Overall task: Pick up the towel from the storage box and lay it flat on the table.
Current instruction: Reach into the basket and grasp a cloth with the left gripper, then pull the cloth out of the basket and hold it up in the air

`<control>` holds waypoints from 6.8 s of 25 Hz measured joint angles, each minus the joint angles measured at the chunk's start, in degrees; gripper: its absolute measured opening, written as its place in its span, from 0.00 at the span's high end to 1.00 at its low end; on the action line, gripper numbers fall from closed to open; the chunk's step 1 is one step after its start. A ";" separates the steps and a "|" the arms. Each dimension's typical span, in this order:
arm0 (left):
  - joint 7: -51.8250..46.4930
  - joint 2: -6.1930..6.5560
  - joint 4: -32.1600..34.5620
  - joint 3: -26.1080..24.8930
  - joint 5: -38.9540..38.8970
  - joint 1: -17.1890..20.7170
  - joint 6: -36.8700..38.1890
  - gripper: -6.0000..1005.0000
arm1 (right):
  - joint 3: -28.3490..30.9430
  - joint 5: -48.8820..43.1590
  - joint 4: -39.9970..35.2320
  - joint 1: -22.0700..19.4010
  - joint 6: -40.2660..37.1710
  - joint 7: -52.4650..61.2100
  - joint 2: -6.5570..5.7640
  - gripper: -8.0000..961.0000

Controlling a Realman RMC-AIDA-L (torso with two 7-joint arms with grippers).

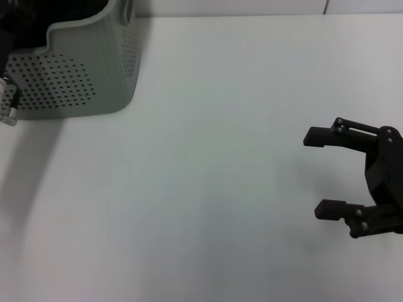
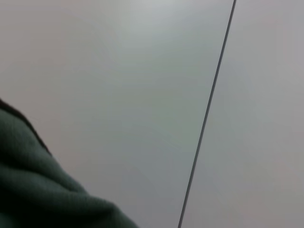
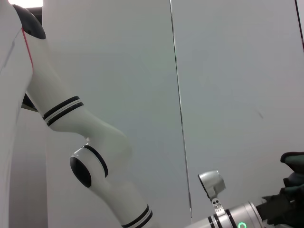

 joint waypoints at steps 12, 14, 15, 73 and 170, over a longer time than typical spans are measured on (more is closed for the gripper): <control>-0.83 -0.43 0.01 0.00 -1.23 1.21 7.97 0.88 | 0.13 0.05 0.66 0.14 0.00 -0.72 0.00 0.10; -2.00 -0.44 0.06 0.01 -1.19 1.71 10.91 0.90 | 0.13 0.06 0.69 0.16 0.00 -0.75 0.00 0.10; -2.50 -0.44 0.07 0.01 -1.23 1.95 12.21 0.90 | 0.13 0.06 0.70 0.19 0.00 -0.75 0.00 0.10; -3.46 -0.78 2.91 0.79 0.60 9.43 20.39 0.45 | -0.31 -0.21 1.49 1.29 0.41 -1.50 0.09 0.10; -27.99 -1.96 7.15 0.01 2.98 5.09 9.58 0.52 | 0.03 0.09 5.97 2.37 1.19 -5.26 0.08 0.10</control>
